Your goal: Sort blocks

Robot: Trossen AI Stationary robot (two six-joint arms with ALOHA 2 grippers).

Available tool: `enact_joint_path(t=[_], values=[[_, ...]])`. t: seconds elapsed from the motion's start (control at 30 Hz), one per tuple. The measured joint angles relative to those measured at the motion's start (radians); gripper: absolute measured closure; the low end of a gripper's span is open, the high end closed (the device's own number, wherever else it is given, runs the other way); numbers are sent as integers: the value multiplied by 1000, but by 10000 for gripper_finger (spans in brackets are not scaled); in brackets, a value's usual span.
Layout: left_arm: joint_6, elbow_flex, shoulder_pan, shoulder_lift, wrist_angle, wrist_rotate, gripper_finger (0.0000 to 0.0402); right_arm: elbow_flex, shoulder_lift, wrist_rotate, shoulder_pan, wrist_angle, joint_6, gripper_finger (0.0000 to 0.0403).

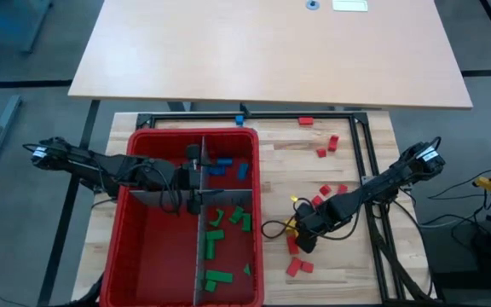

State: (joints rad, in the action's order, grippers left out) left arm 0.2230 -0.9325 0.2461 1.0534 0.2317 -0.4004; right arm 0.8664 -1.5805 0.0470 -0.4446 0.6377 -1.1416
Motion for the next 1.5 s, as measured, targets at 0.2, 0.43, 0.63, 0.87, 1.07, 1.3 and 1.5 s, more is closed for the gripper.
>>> enact_joint_path(t=[0.2, 0.43, 0.63, 0.87, 1.07, 1.3, 1.5], values=[[0, 0, 0, 0, 0, 0, 89, -2, -1, 12, 0, 77, -26, 187], [0, 0, 0, 0, 0, 0, 89, -3, -1, 7, 0, 91, -28, 183], [-1, 0, 0, 0, 0, 0, 89, -4, -2, 6, 0, 93, -40, 186], [-3, 0, 0, 0, 0, 0, 89, -7, -6, 13, 0, 127, -71, 175], [-3, 0, 0, 0, 0, 0, 89, -15, -8, 14, 0, 149, -69, 176], [-3, 0, 0, 0, 0, 0, 89, -16, -10, 14, 0, 145, -39, 231], [-3, 0, 0, 0, 0, 0, 89, -16, -8, 66, 0, 153, 3, 268]])
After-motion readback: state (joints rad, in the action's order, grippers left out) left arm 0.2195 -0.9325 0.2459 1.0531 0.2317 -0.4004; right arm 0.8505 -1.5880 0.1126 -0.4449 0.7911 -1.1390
